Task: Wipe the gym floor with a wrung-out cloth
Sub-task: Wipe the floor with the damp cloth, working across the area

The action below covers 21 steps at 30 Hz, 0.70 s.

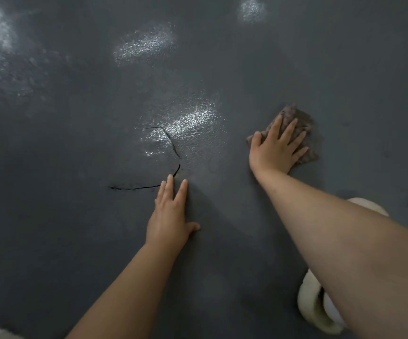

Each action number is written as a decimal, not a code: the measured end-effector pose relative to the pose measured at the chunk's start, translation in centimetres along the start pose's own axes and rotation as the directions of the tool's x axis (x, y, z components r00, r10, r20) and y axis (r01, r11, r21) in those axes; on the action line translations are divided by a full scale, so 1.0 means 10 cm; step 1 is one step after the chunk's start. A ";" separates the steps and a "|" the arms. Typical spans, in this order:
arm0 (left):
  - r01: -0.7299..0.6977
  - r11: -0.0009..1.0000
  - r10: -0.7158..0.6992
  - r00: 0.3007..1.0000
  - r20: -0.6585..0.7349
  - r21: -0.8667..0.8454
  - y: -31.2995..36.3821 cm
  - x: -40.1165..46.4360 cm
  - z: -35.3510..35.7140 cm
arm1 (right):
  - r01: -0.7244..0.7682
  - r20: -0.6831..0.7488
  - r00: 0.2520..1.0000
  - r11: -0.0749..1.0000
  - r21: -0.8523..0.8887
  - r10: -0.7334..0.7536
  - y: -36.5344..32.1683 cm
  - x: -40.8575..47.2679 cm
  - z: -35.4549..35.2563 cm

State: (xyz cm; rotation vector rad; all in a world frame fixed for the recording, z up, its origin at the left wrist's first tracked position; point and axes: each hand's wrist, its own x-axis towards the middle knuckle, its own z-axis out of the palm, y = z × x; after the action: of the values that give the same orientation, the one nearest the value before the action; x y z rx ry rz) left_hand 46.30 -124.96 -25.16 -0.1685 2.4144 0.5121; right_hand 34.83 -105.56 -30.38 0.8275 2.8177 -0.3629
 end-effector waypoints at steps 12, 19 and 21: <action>0.271 0.953 -0.293 0.938 -0.185 -0.134 -0.85 -0.38 -0.13 | 0.602 0.182 0.793 0.794 -0.085 -0.581 -0.33 -2.18 0.58; 0.311 0.949 -0.315 0.934 -0.169 -0.047 -1.05 -0.51 -0.13 | 0.947 0.379 0.320 0.305 -0.100 -0.868 -0.10 -2.34 0.64; 0.304 0.952 -0.303 0.940 -0.159 -0.018 -1.08 -0.52 -0.14 | 0.981 0.384 0.191 0.166 -0.098 -0.903 -0.13 -2.05 0.60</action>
State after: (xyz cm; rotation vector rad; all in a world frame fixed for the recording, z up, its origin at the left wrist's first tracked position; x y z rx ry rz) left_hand 52.21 -135.46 -24.38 -0.5904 2.4816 0.3581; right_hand 51.75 -118.66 -30.94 -1.1824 2.5791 -0.0775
